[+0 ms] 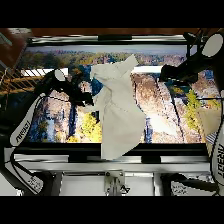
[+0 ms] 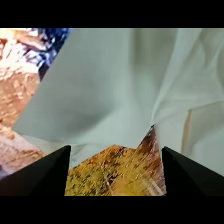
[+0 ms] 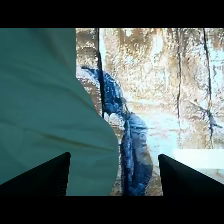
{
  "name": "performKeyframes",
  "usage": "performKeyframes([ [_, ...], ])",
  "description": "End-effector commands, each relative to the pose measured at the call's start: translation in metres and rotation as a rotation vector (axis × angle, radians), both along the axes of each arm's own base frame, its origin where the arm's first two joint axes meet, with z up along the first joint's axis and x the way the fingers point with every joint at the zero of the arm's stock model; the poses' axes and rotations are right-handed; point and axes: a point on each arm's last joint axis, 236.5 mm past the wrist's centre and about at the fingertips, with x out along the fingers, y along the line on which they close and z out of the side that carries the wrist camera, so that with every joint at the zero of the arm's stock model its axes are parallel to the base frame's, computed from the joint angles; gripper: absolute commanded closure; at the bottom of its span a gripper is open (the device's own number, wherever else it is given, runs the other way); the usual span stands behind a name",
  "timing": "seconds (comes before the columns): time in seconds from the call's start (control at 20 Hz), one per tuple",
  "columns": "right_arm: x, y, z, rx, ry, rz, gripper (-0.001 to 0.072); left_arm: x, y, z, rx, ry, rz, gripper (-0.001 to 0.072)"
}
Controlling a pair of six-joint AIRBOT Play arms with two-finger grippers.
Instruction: Fold the shirts.
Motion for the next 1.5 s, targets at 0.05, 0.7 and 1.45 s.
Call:
performKeyframes([
  [0.05,0.001,0.004,-0.009,0.007,0.027,0.020,0.0044,-0.001,-0.030,-0.022,-0.058,0.029,0.011,0.0013],
  [0.7,-0.013,0.003,0.006,-0.007,0.013,0.059,0.0077,0.030,-0.042,0.098,-0.131,-0.256,-0.047,0.0651],
  [1.45,-0.098,-0.059,0.190,-0.121,-0.529,-0.161,0.0077,-0.125,-0.248,0.308,-0.627,-0.558,-0.280,0.0651],
])
